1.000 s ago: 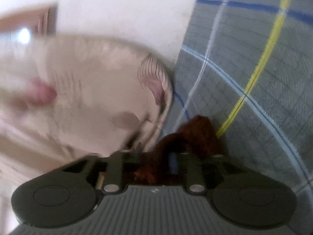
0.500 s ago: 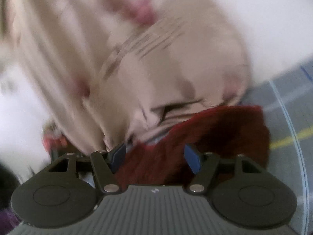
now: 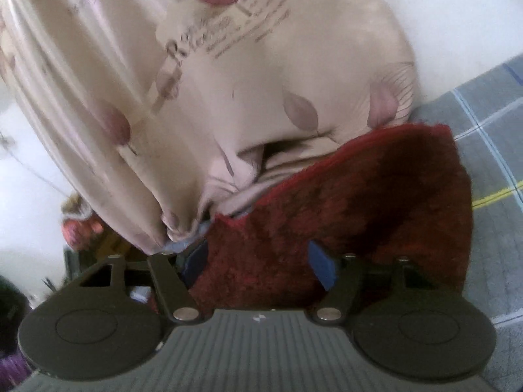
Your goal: Fold small clothes
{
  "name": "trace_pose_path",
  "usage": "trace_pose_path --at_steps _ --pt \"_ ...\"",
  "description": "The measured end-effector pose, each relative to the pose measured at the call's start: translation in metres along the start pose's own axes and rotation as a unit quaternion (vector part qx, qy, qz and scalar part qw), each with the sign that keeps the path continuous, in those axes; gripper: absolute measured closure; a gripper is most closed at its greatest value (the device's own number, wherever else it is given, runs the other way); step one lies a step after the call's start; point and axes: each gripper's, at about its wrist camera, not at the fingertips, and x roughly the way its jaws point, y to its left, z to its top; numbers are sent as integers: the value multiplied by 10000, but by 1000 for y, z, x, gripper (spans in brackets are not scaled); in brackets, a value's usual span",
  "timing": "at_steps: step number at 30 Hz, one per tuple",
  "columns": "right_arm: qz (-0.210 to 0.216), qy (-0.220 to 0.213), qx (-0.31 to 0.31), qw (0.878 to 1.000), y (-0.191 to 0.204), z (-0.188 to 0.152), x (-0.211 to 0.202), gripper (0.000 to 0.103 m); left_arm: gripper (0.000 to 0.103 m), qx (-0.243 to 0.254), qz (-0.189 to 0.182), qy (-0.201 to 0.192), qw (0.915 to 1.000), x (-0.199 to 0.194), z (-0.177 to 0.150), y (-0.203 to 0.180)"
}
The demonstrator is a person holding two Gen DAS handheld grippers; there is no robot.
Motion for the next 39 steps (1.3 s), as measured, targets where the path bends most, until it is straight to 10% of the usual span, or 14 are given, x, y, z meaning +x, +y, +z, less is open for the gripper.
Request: trace_pose_path --at_steps 6,8,9,14,15,17,23,34,39 --pt "200 -305 488 9981 -11 6 -7 24 69 204 -1119 -28 9935 -13 7 -23" --pt "181 -255 419 9986 -8 5 -8 24 24 361 -1080 138 9934 -2 17 -37" --pt "191 -217 391 9988 -6 4 -7 24 20 455 -1072 276 9928 6 22 -43" --pt "211 -114 214 9995 4 -2 -7 24 21 903 -1126 868 9857 39 21 -61" --pt "204 -90 182 9996 4 -3 -8 23 31 1098 -1104 861 9840 41 19 -66" --pt "178 -57 158 9997 5 -4 -10 23 90 1215 -867 782 9857 42 18 -71" --pt "30 -117 227 9997 -3 -3 -17 19 90 542 -381 371 9971 4 -4 -52" --pt "-397 -175 180 9989 -10 -5 -14 16 77 -157 -804 -148 9965 12 -6 -27" --pt "-380 -276 -630 9969 20 4 -12 46 75 47 -500 -330 9982 18 -21 -24"
